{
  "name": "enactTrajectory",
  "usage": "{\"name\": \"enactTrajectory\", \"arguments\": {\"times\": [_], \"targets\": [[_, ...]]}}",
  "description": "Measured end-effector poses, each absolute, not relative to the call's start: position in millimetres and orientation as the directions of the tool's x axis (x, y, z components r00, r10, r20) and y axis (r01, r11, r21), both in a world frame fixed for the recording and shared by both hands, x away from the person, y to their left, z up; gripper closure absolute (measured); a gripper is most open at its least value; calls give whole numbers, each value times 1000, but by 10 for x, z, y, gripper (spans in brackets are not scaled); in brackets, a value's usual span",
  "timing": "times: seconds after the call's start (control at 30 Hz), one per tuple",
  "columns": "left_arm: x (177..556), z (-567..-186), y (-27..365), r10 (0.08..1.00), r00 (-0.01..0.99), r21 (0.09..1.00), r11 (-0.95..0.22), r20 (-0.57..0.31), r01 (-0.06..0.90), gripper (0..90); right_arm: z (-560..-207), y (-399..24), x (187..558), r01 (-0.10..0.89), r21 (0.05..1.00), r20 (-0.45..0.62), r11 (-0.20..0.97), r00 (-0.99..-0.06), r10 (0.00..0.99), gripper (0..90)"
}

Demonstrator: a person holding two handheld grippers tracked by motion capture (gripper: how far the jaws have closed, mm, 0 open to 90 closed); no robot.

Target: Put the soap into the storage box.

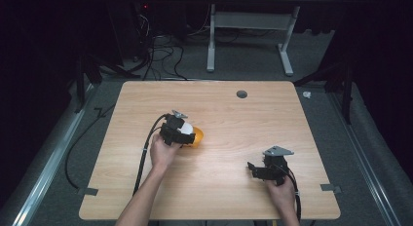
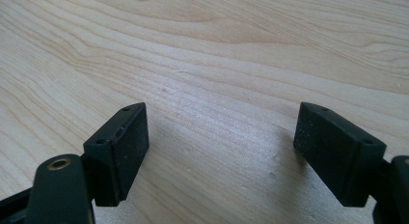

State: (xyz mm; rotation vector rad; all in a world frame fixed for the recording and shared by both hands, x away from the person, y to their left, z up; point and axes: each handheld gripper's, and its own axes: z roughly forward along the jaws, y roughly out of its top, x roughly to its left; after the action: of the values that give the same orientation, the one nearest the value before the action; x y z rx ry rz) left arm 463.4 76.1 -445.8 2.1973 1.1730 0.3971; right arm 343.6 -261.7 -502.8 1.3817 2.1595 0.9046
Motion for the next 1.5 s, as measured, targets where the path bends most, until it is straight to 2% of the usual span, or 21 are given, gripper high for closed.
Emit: {"name": "enactTrajectory", "arguments": {"times": [0.9, 1.2, 1.5], "targets": [[4630, -4547, 660, 821, 571, 612, -451, -1, 650, 227, -5027, -2604, 3435, 633, 712, -7, 303, -425, 905, 208], [4605, -4406, 744, 827, 562, 666, -400, -35, 630, 216, -5027, -2602, 3434, 633, 711, -10, 306, -426, 905, 207], [4536, -4308, 784, 817, 576, 690, -404, -23, 600, 205, -5027, -2601, 3437, 634, 711, -8, 305, -426, 905, 208]]}}
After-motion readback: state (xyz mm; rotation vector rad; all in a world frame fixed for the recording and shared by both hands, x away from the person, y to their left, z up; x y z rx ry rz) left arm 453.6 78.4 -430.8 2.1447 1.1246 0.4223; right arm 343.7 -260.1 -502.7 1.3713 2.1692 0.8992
